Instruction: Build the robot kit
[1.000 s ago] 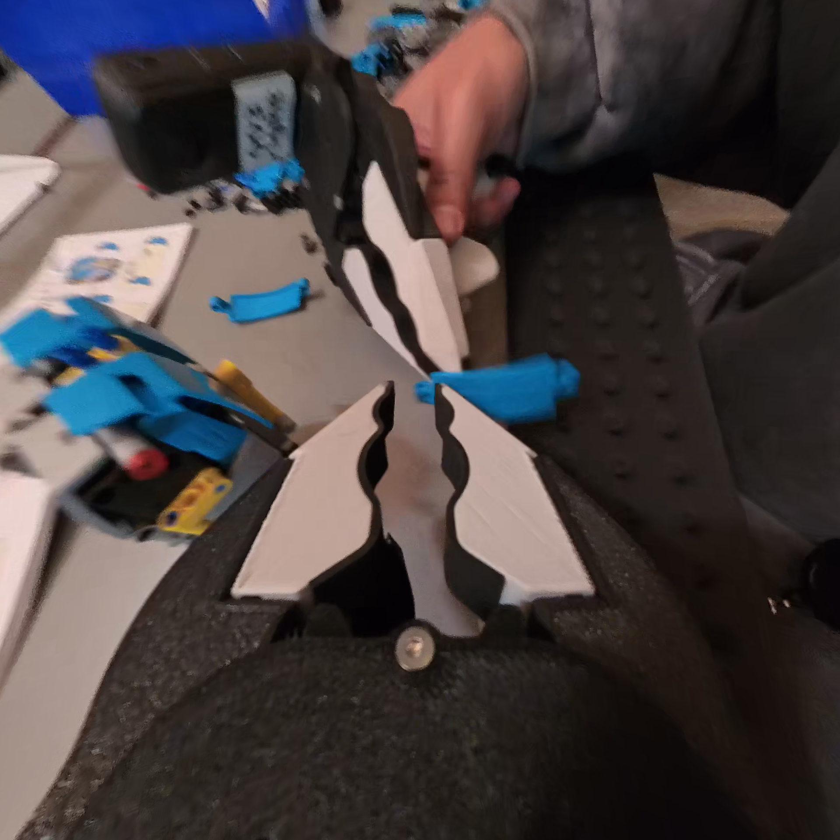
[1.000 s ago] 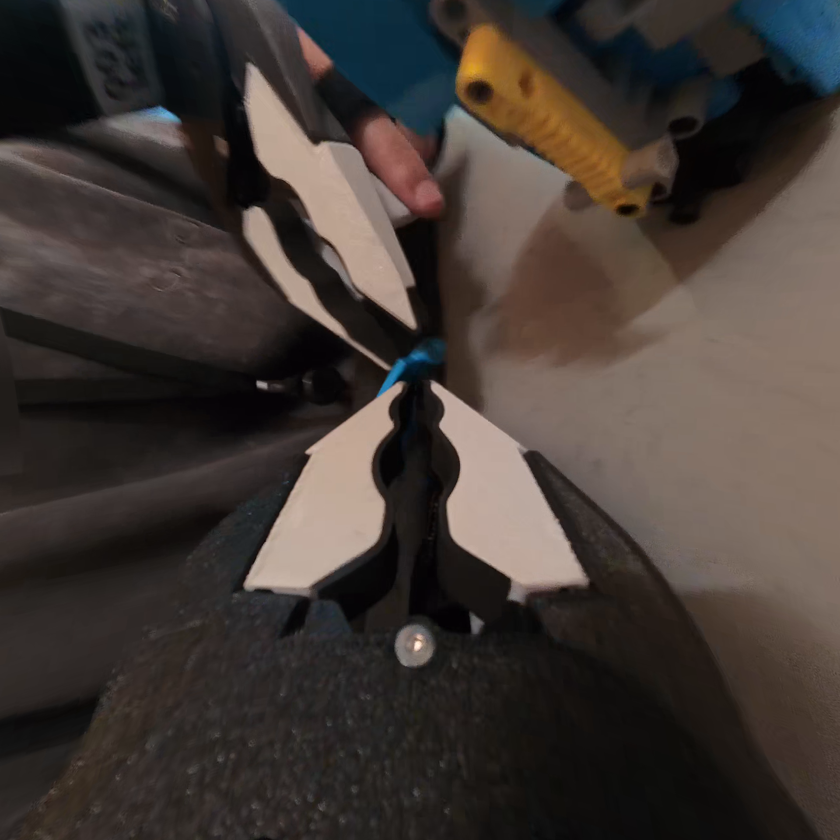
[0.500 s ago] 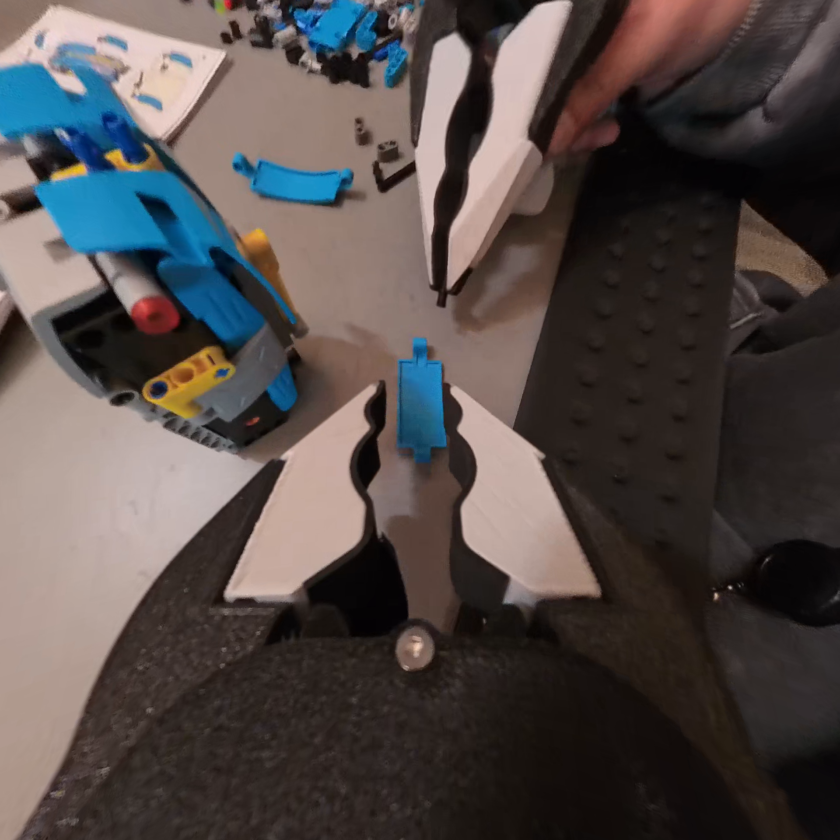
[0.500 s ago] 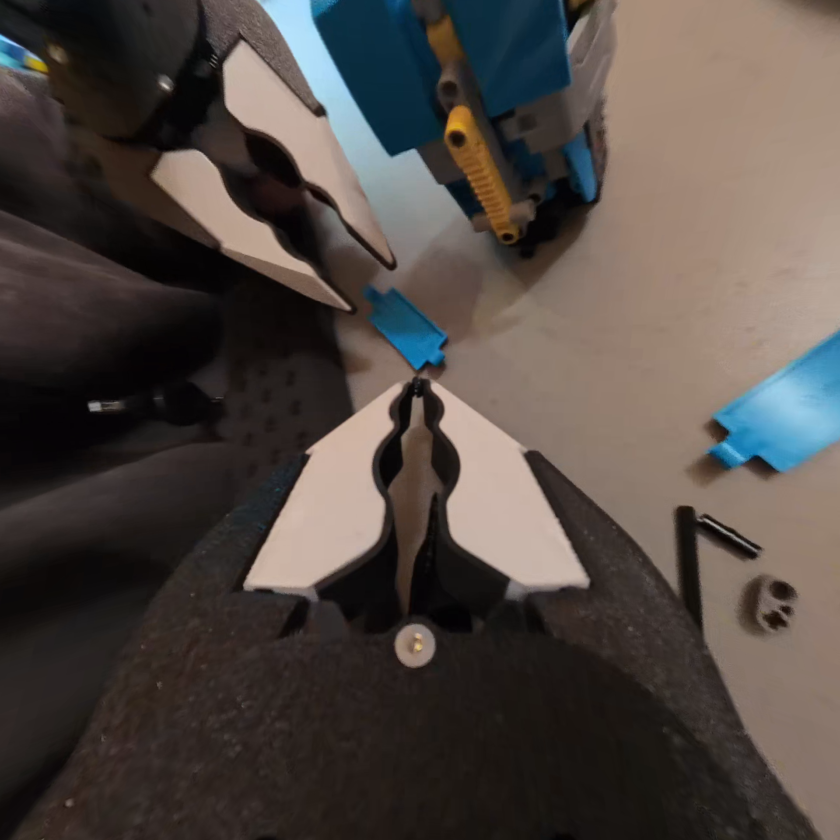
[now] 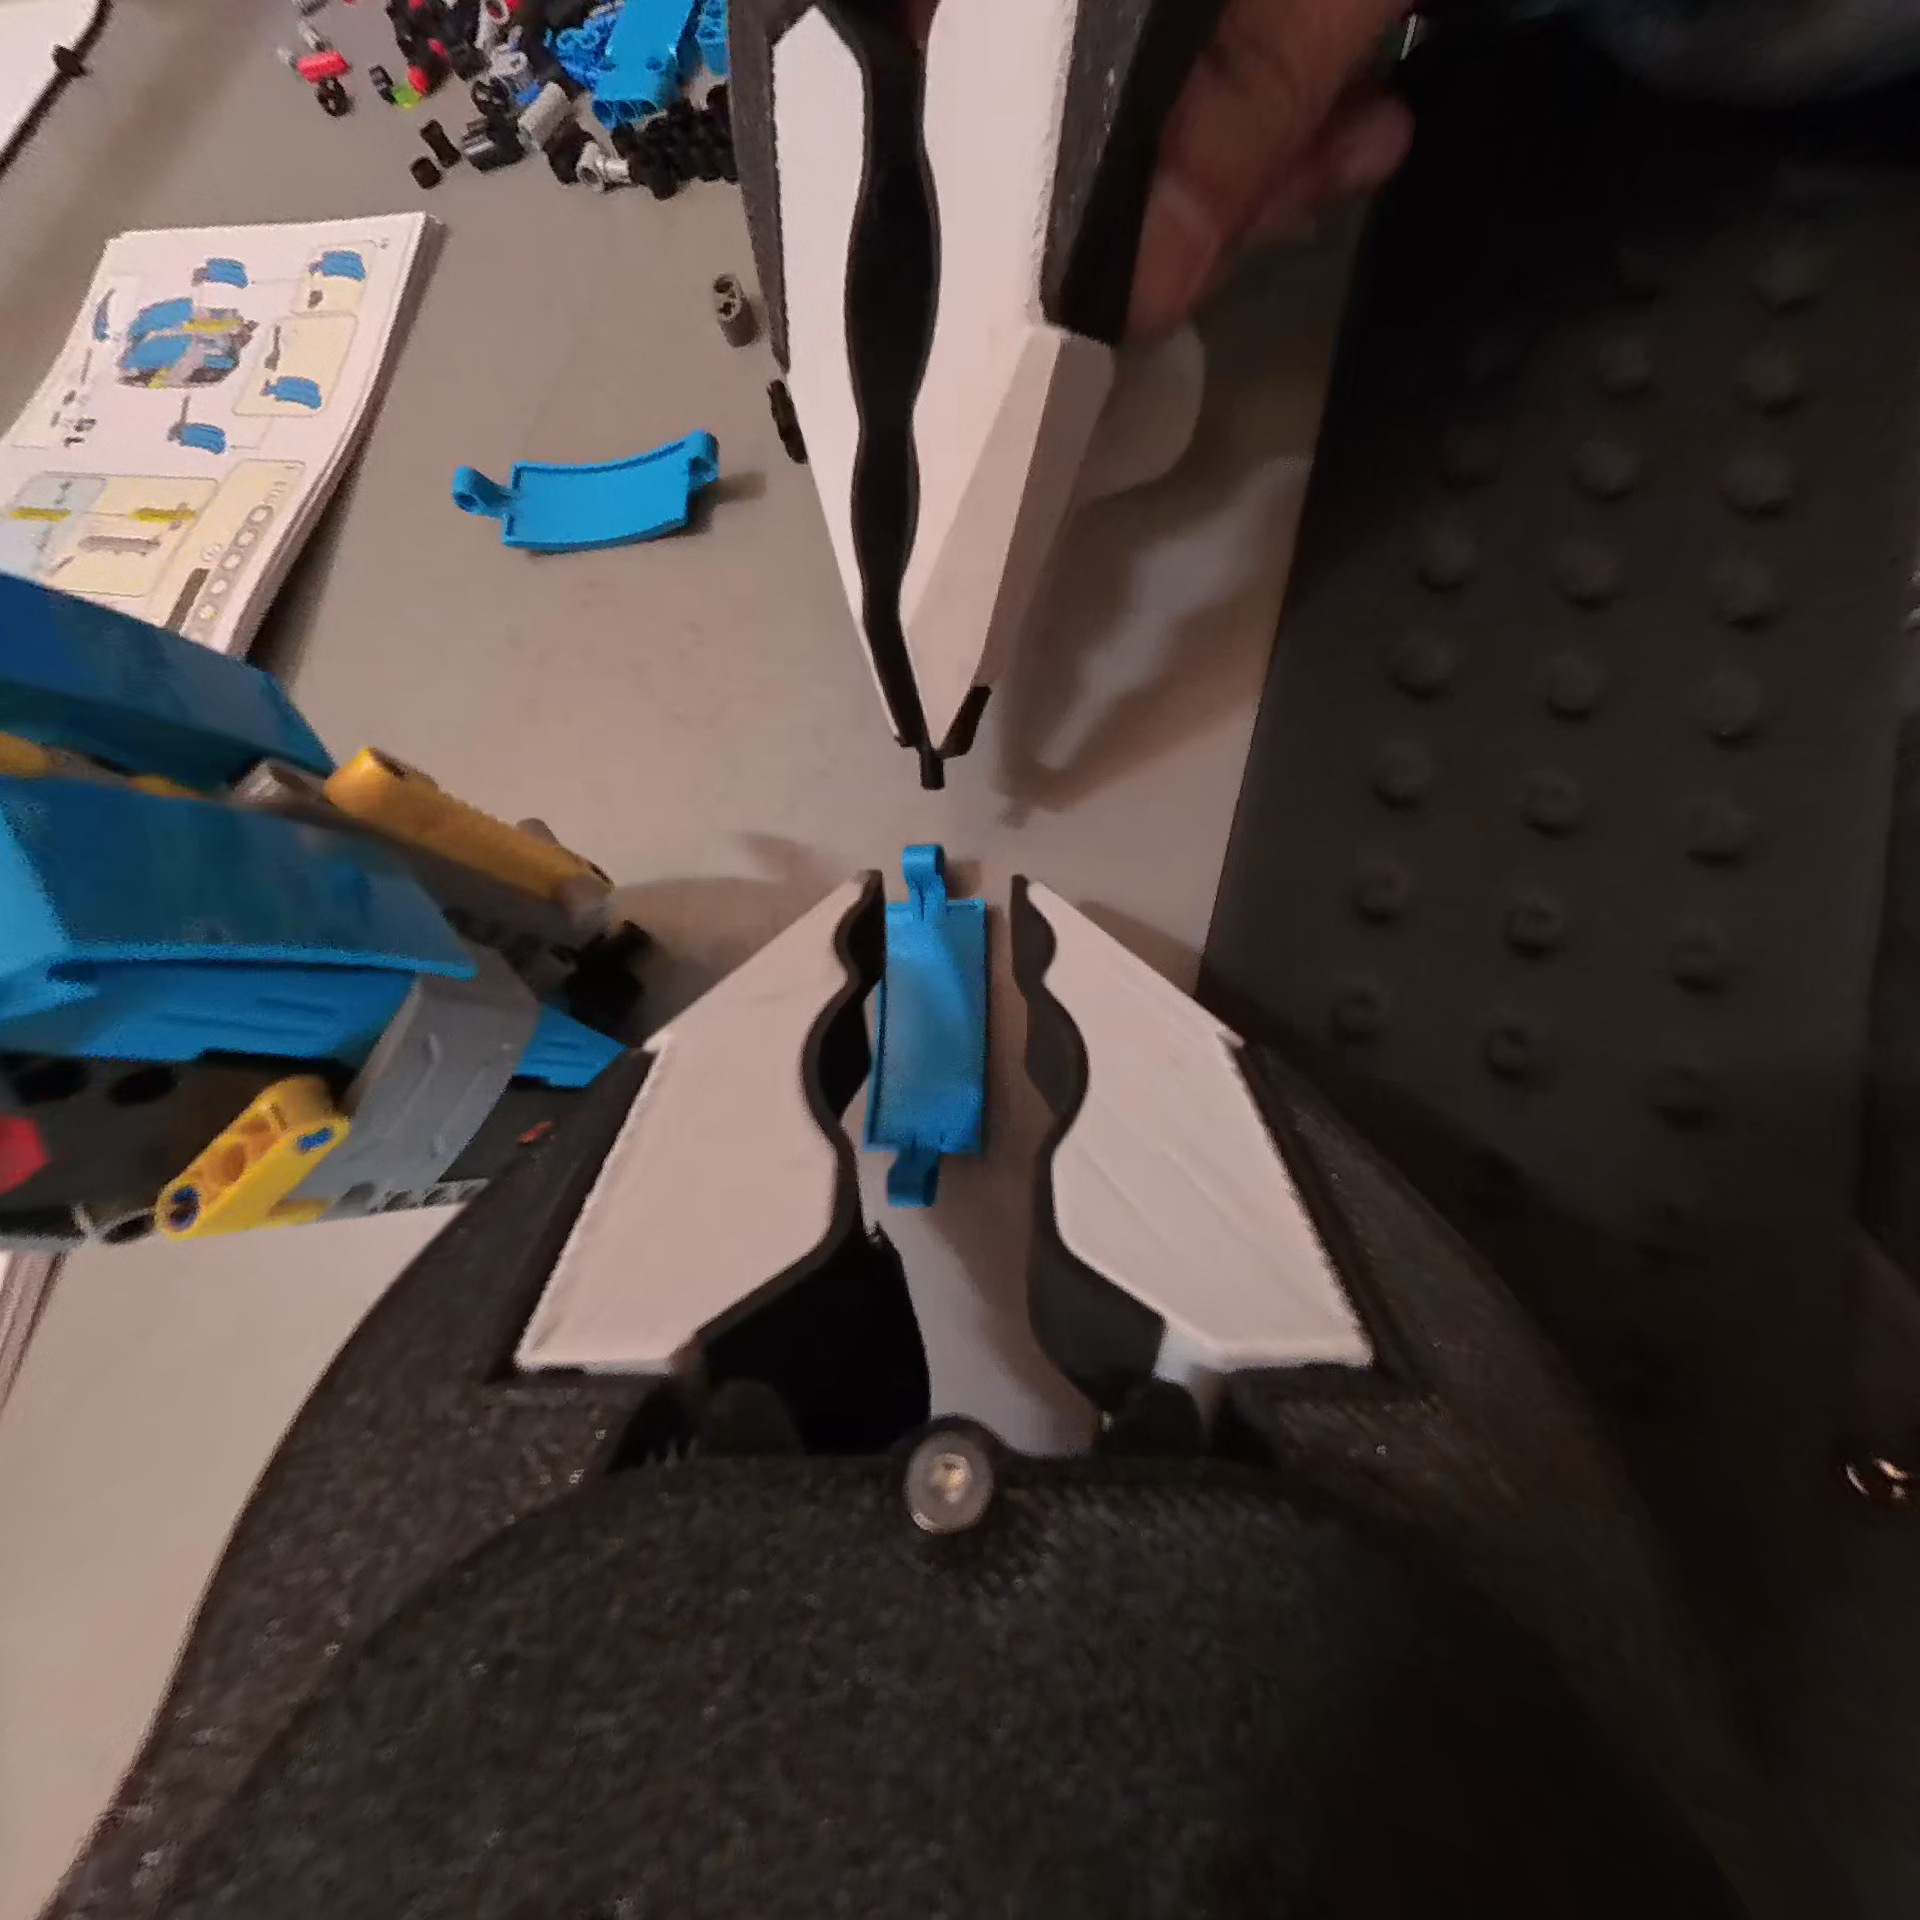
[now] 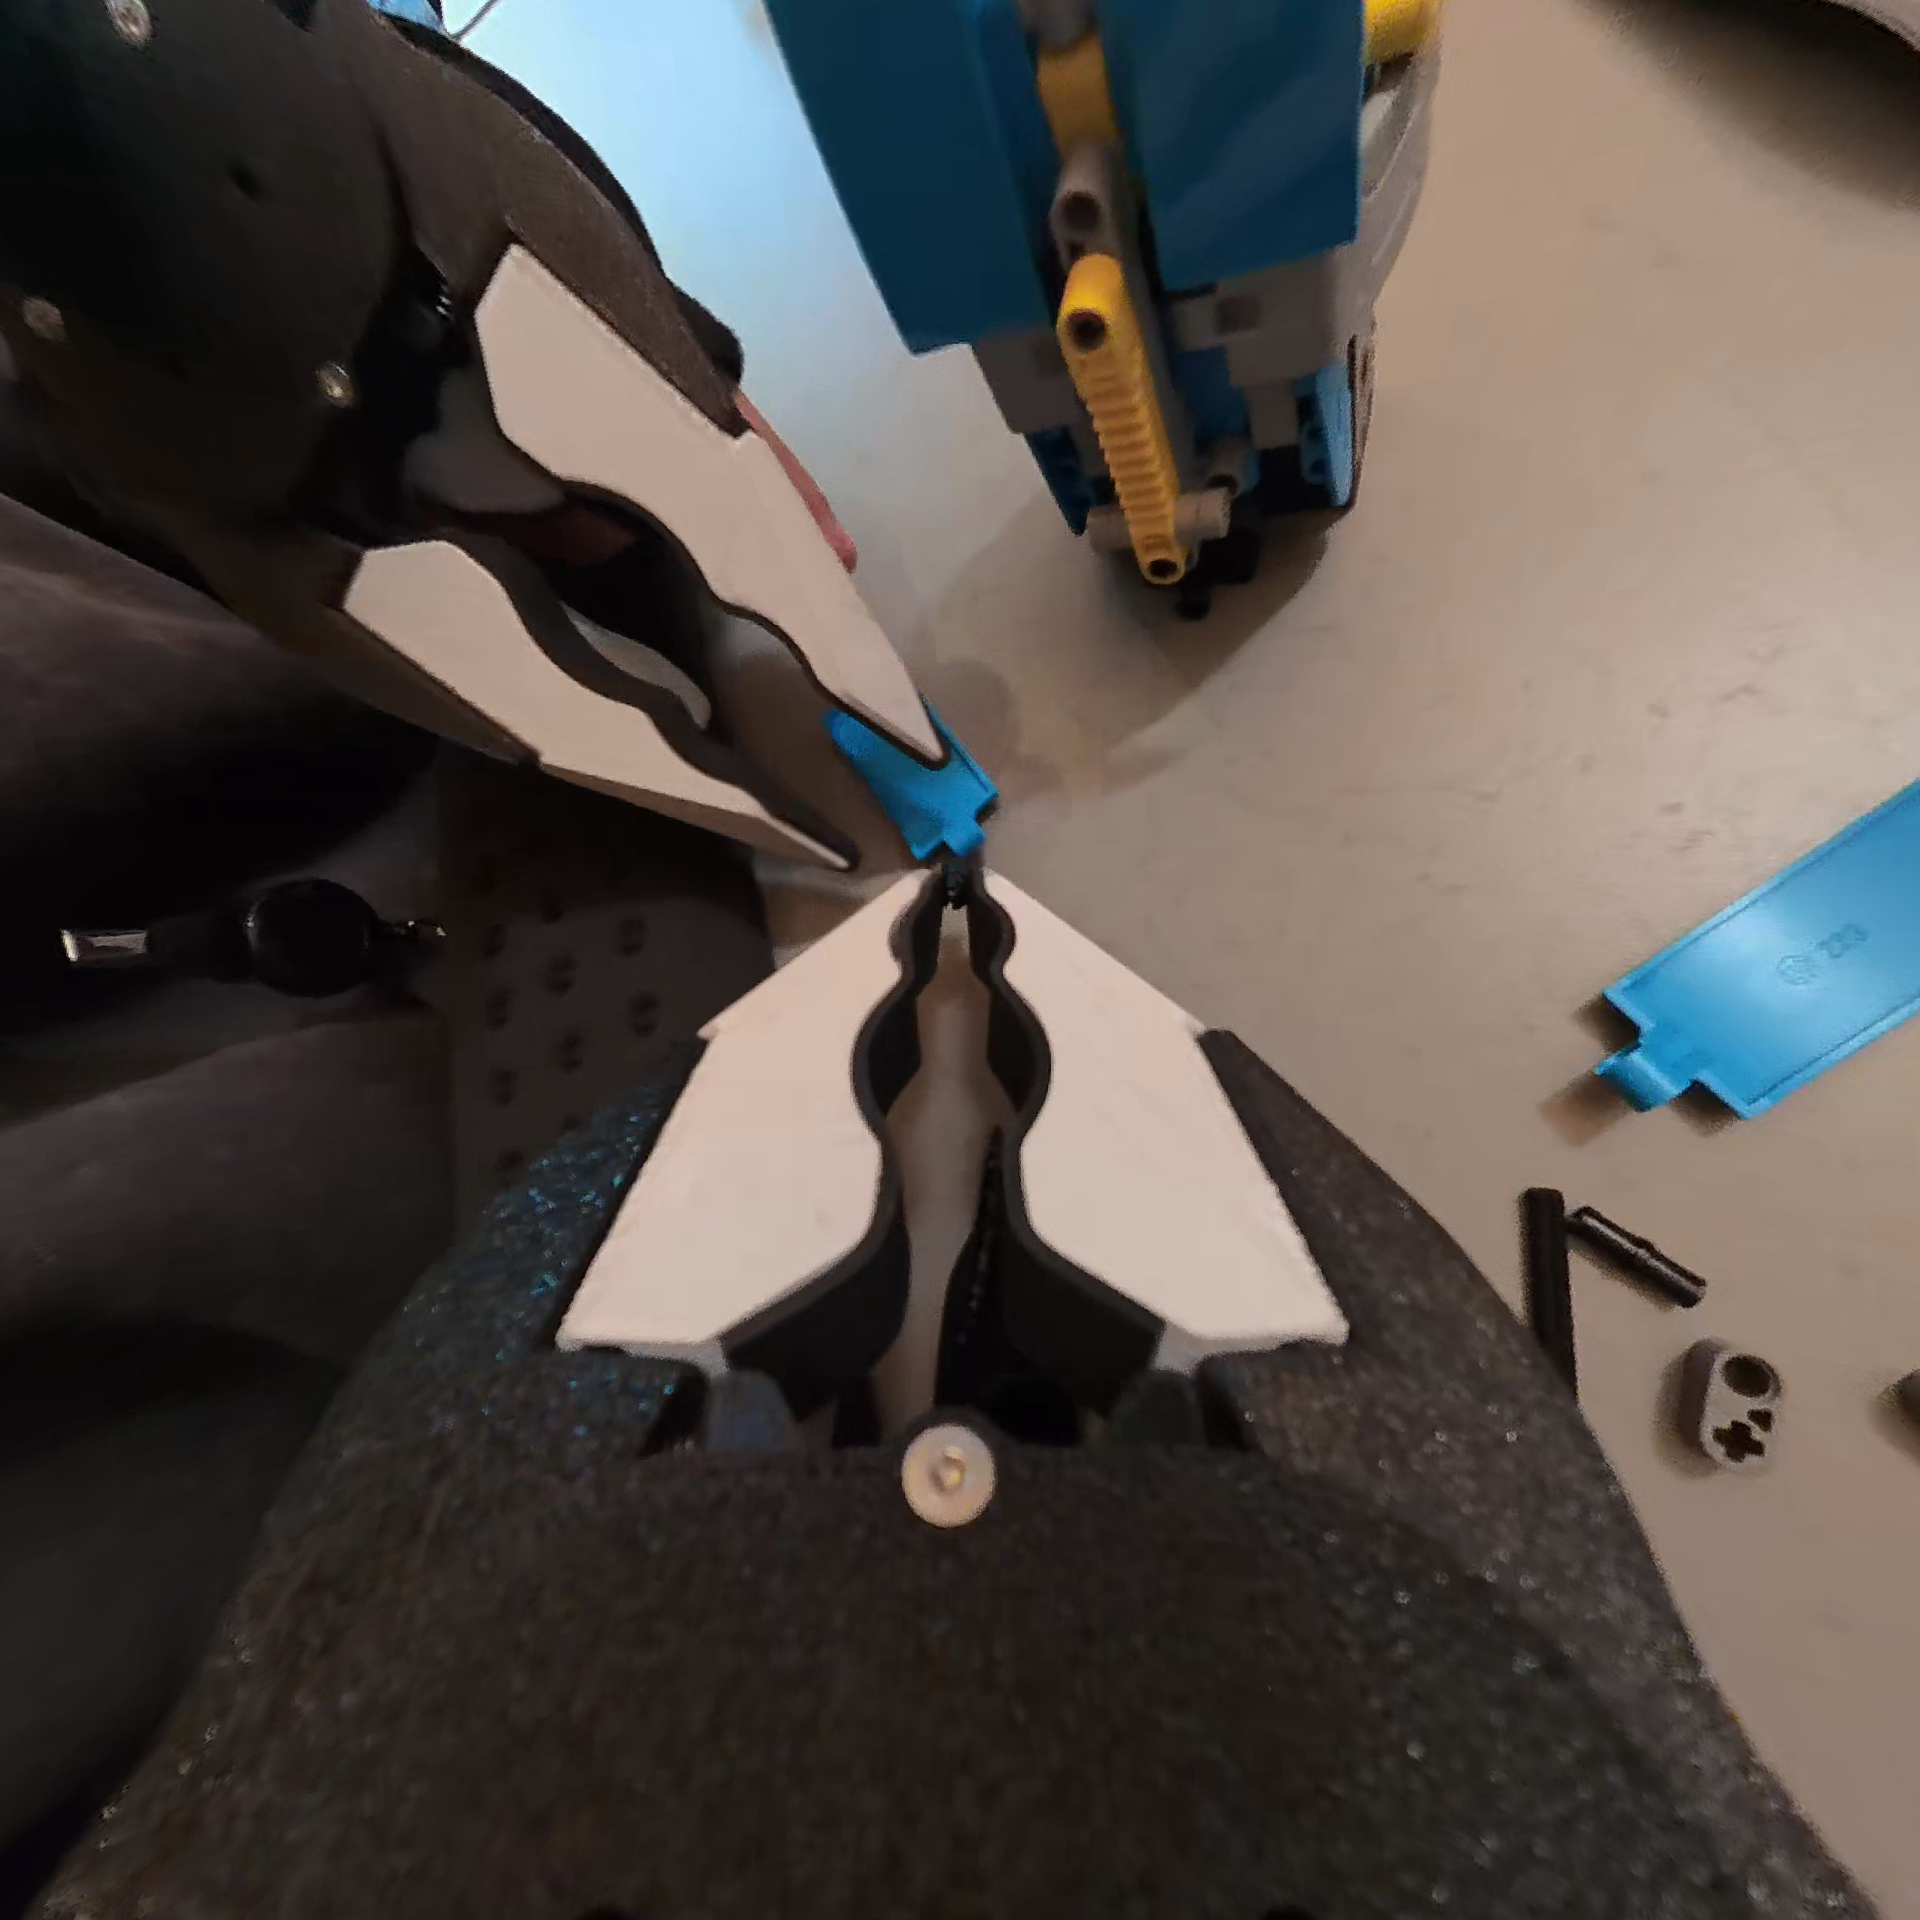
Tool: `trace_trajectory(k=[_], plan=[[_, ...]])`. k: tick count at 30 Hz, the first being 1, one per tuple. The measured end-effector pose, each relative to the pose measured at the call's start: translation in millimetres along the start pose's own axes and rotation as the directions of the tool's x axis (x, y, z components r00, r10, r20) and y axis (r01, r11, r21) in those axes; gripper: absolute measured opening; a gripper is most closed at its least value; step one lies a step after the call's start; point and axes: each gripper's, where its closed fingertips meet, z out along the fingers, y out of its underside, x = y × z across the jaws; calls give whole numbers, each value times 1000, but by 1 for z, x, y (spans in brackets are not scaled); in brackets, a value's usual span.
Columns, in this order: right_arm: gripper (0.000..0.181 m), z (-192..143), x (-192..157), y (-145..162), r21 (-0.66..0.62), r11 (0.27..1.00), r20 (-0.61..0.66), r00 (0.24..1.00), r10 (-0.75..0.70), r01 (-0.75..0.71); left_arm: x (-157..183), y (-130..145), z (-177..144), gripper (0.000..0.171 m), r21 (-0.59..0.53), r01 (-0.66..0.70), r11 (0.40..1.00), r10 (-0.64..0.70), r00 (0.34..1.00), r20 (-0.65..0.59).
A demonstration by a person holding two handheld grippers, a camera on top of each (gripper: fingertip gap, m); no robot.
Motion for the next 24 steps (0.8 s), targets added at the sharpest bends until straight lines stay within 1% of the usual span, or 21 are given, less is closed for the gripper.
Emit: trace_trajectory(k=[2, 5, 7, 8, 10, 12, 14, 15, 16, 18, 21, 22, 23, 24], plan=[[4, -2, 1, 0, 11, 1000, 0, 1000, 0, 0, -2, 1, 6, 23, -15, 0, 1000, 0, 1000, 9], [4, -4, 3, -1, 23, 1000, -5, 1000, -9, 9, -4, 6, 14, 16, -50, 4, 999, -3, 1000, 18], [4, -5, 4, -1, 30, 1000, 5, 1000, -3, 3, -5, 6, 18, 15, -51, 17, 999, -16, 1000, 17], [4, -5, 4, -1, 35, 999, 9, 1000, 1, -1, -5, 6, 18, 7, -53, 27, 998, -26, 1000, 9], [4, -6, 5, -2, 47, 999, 19, 1000, 10, -10, -6, 2, 15, 7, -38, 36, 999, -36, 999, -3], [4, -8, 4, -4, 63, 998, 30, 999, 14, -15, 0, -7, 7, 7, 16, 95, 995, -93, 993, -76], [4, -7, -2, -2, 51, 999, 68, 998, -7, 4, 3, -21, -5, 7, 98, 218, 971, -196, 961, -196], [4, -5, -6, -1, 41, 999, 76, 996, -35, 32, 3, -29, -13, 7, 138, 297, 945, -253, 930, -268], [4, -3, -10, 0, 37, 998, 86, 994, -61, 58, 2, -39, -22, 7, 185, 382, 905, -304, 888, -345], [4, -1, -23, -5, 58, 995, 133, 987, -87, 80, -1, -58, -42, 7, 257, 553, 792, -374, 774, -512], [5, -2, -39, -28, 174, 985, 235, 972, -25, -17, -8, -74, -64, 7, 257, 749, 611, -417, 580, -700], [4, -1, -41, -35, 202, 977, 262, 965, 9, -64, -8, -77, -67, 7, 246, 787, 566, -417, 531, -738], [5, -1, -44, -41, 225, 967, 307, 951, 43, -116, -7, -78, -67, 7, 237, 807, 542, -417, 502, -757], [4, -2, -50, -47, 247, 954, 367, 928, 72, -172, -6, -80, -66, 7, 235, 815, 529, -414, 491, -767]])
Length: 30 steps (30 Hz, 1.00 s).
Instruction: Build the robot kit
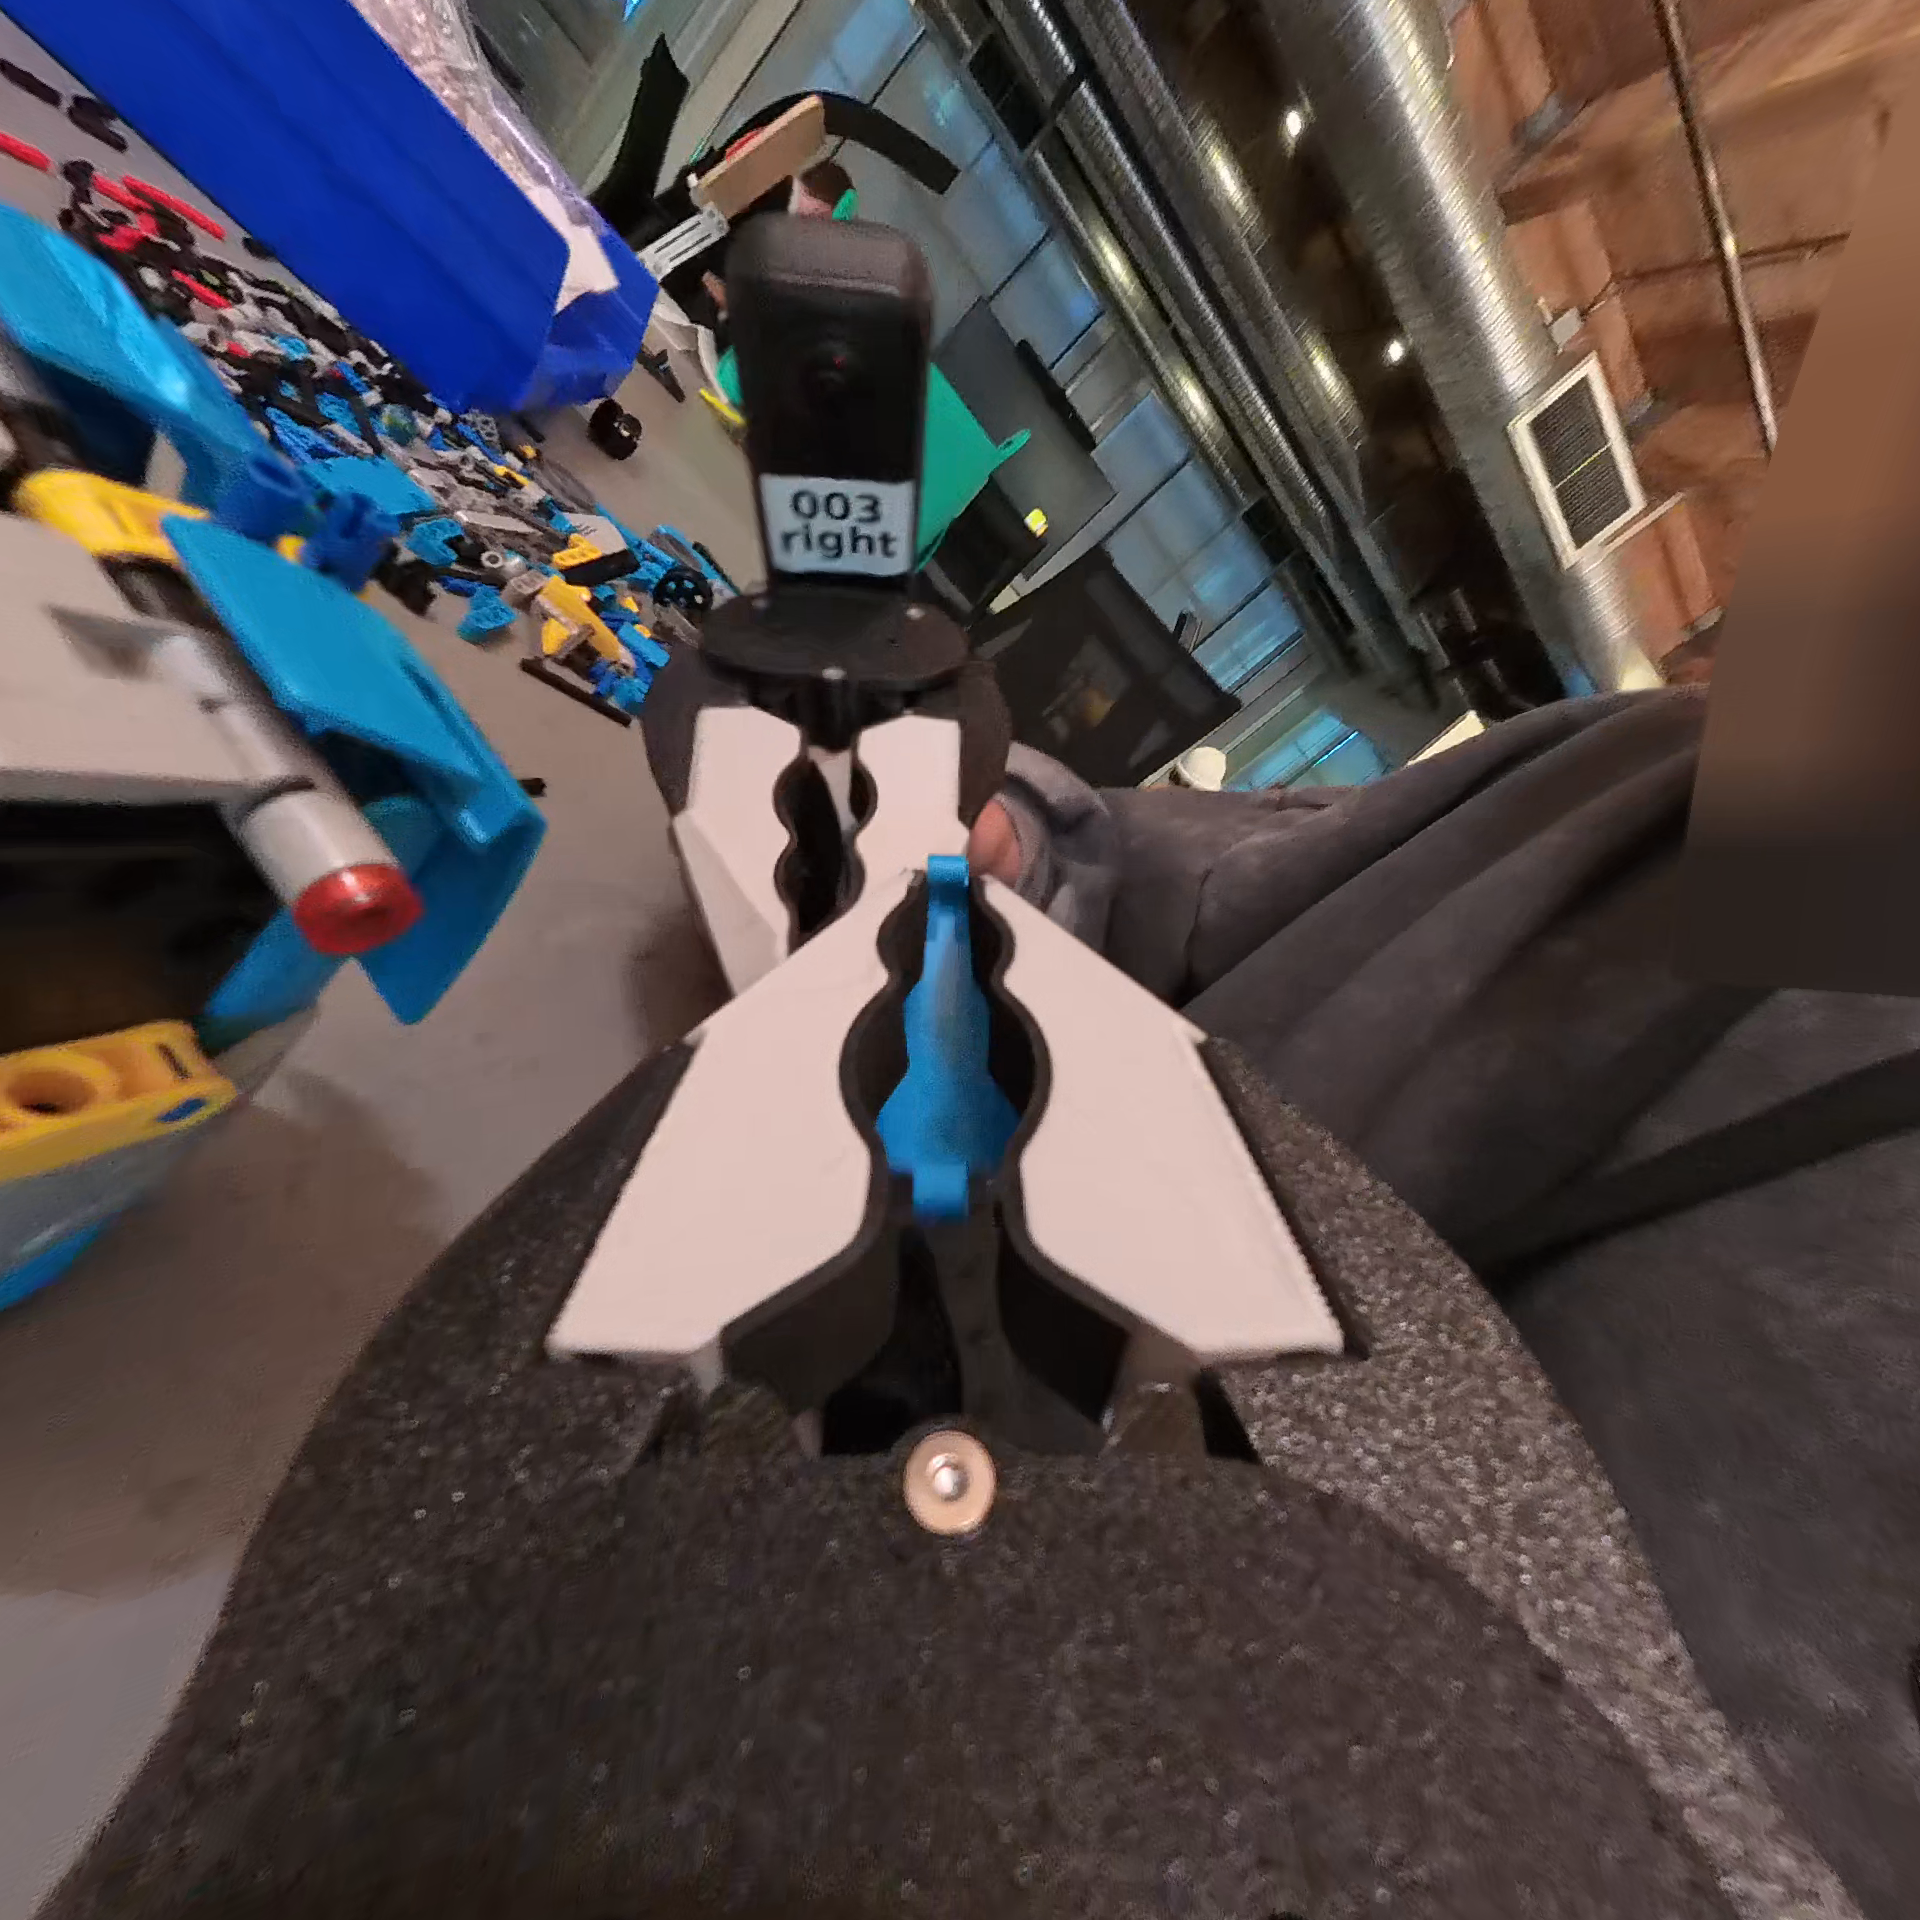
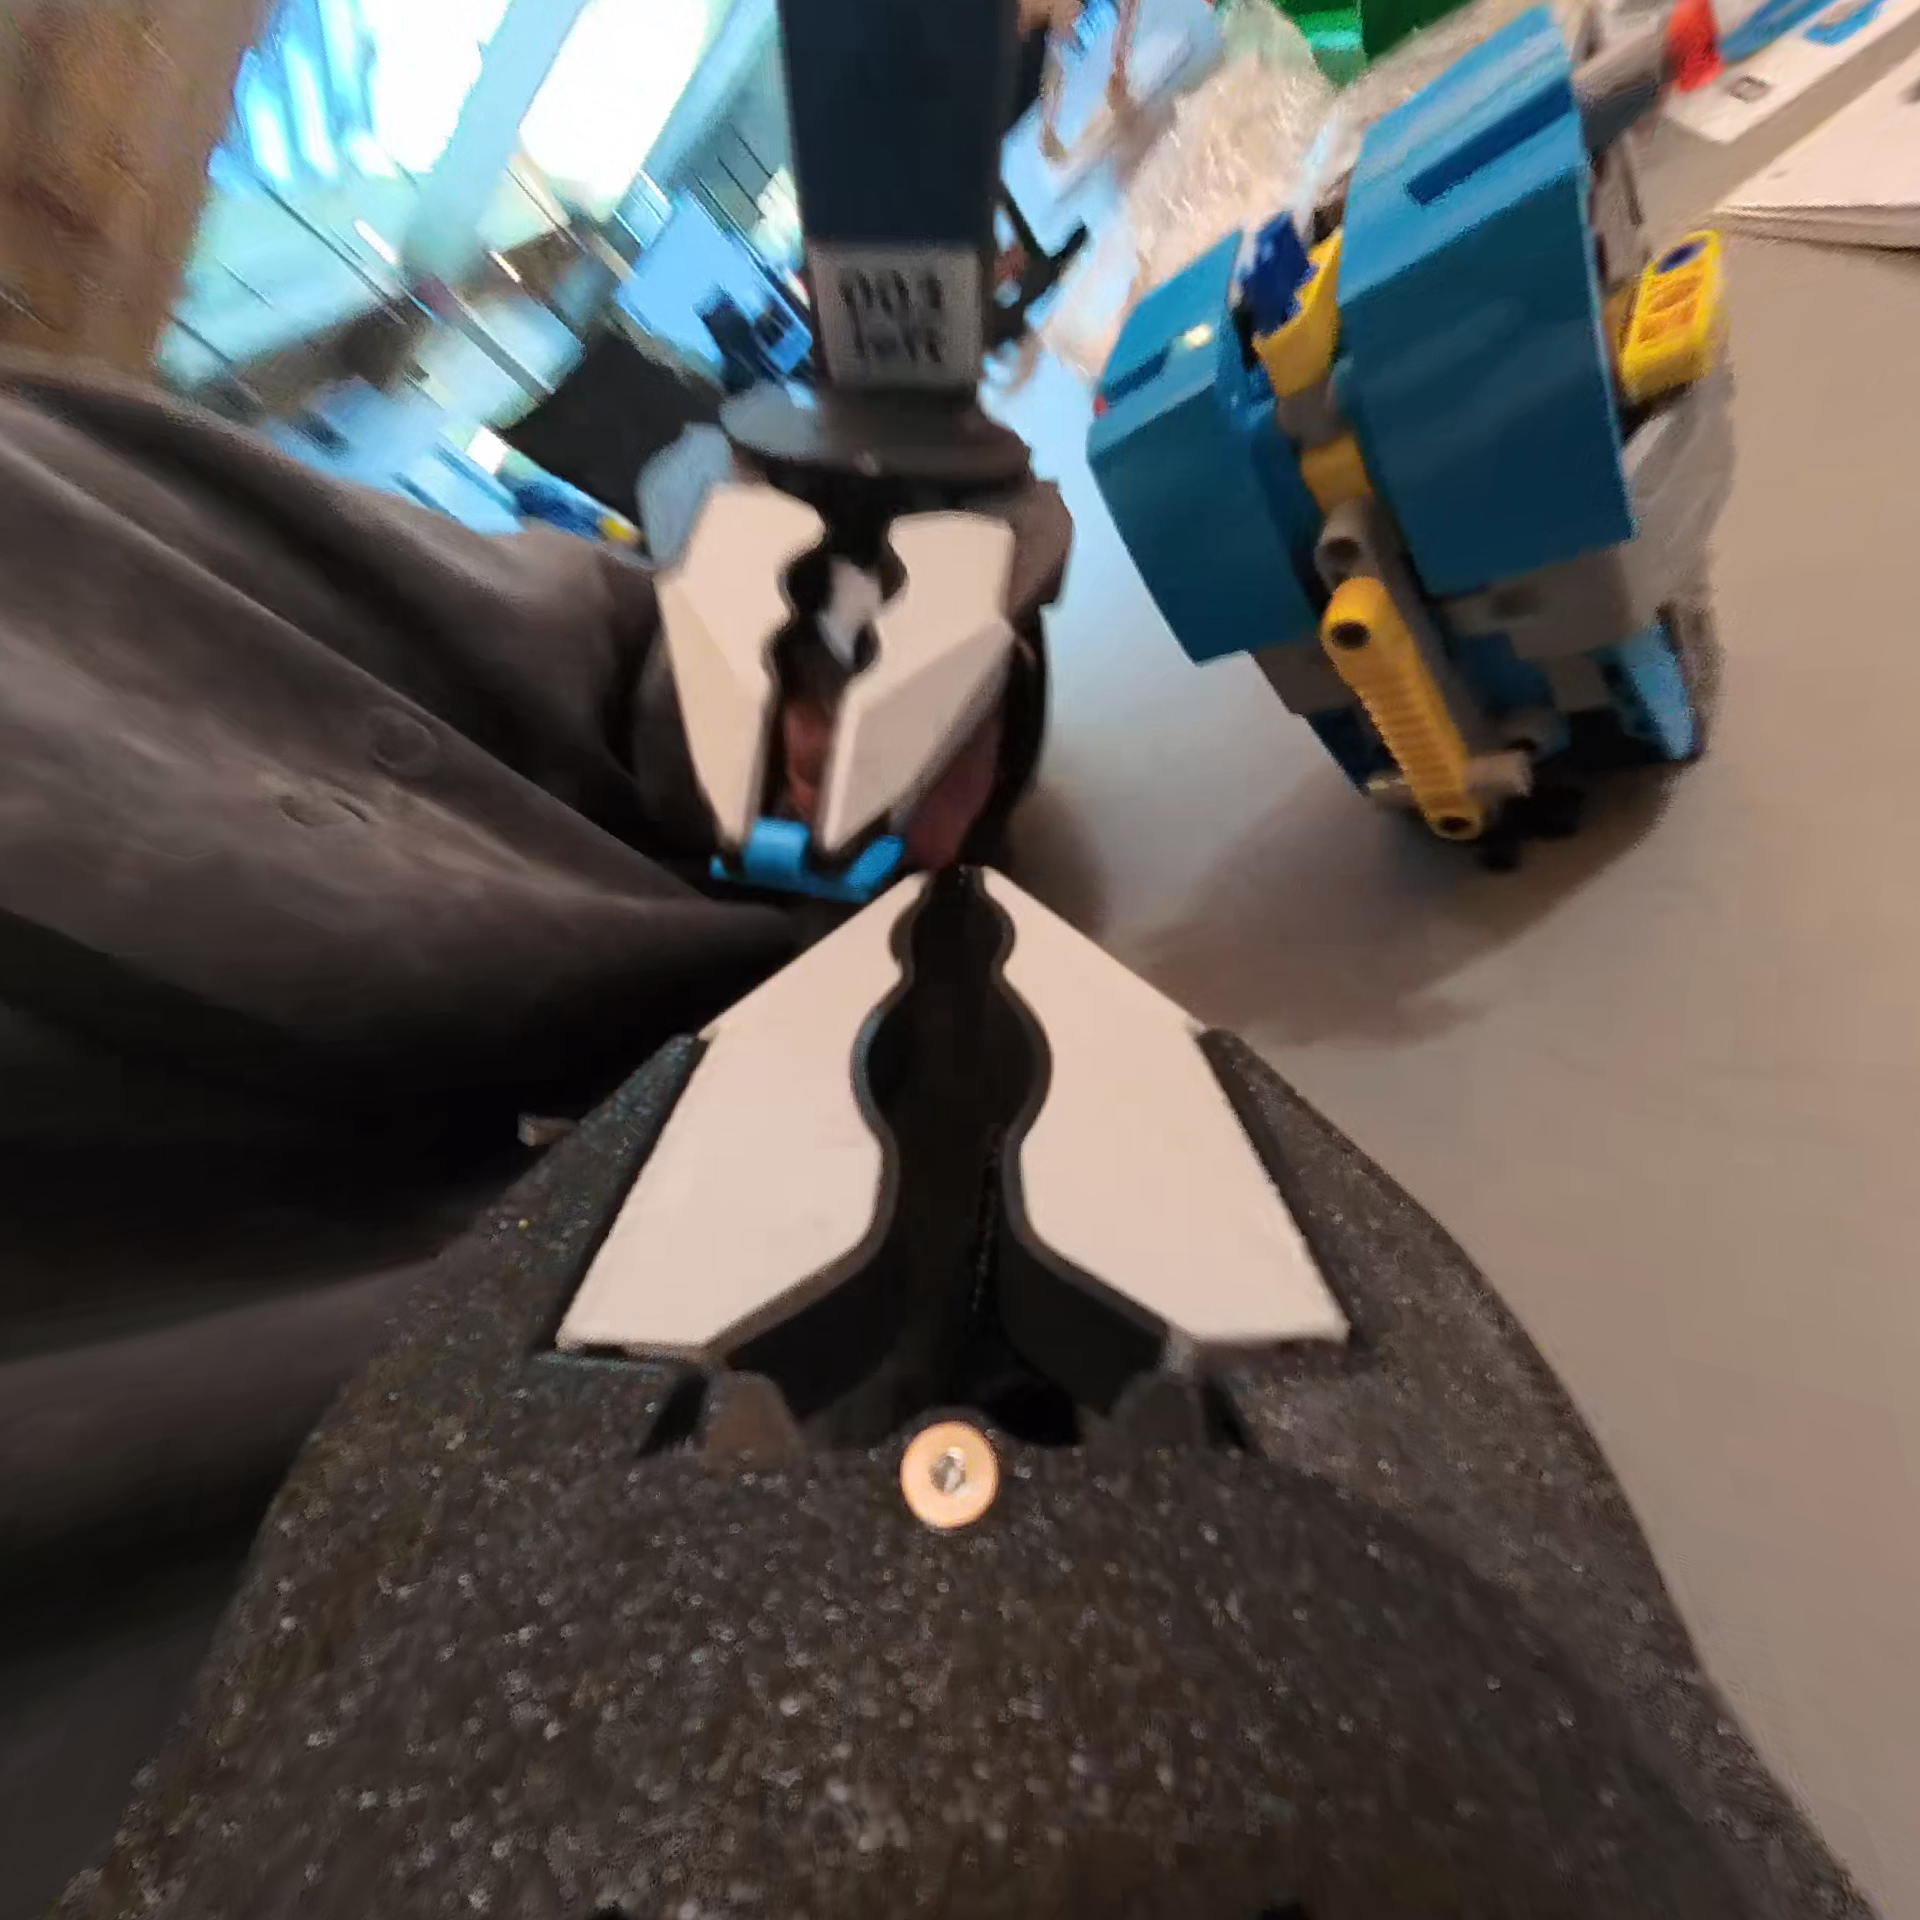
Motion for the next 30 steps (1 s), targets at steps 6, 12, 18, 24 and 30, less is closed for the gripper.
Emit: trace_trajectory(k=[6, 12, 18, 24, 30], plan=[[4, -16, -20, -24, 180, 975, 195, 976, 95, -130, 3, -15, -6, 8, 123, 38, 992, -37, 999, -10], [4, -14, -20, -20, 160, 977, 196, 975, 108, -141, -1, -9, -4, 15, 91, -34, 995, 26, 996, 82], [4, -11, -29, -16, 125, 978, 261, 956, 132, -169, -18, -3, -18, 35, 23, -186, 982, 170, 936, 309], [5, -4, -26, -8, 80, 987, 215, 969, 122, -142, -14, 9, -25, 12, -71, -240, 968, 249, 908, 337], [4, -32, 22, -7, 75, 996, -100, 993, 58, -50, -57, 30, -62, 20, -341, -211, 916, 383, 712, 589]])
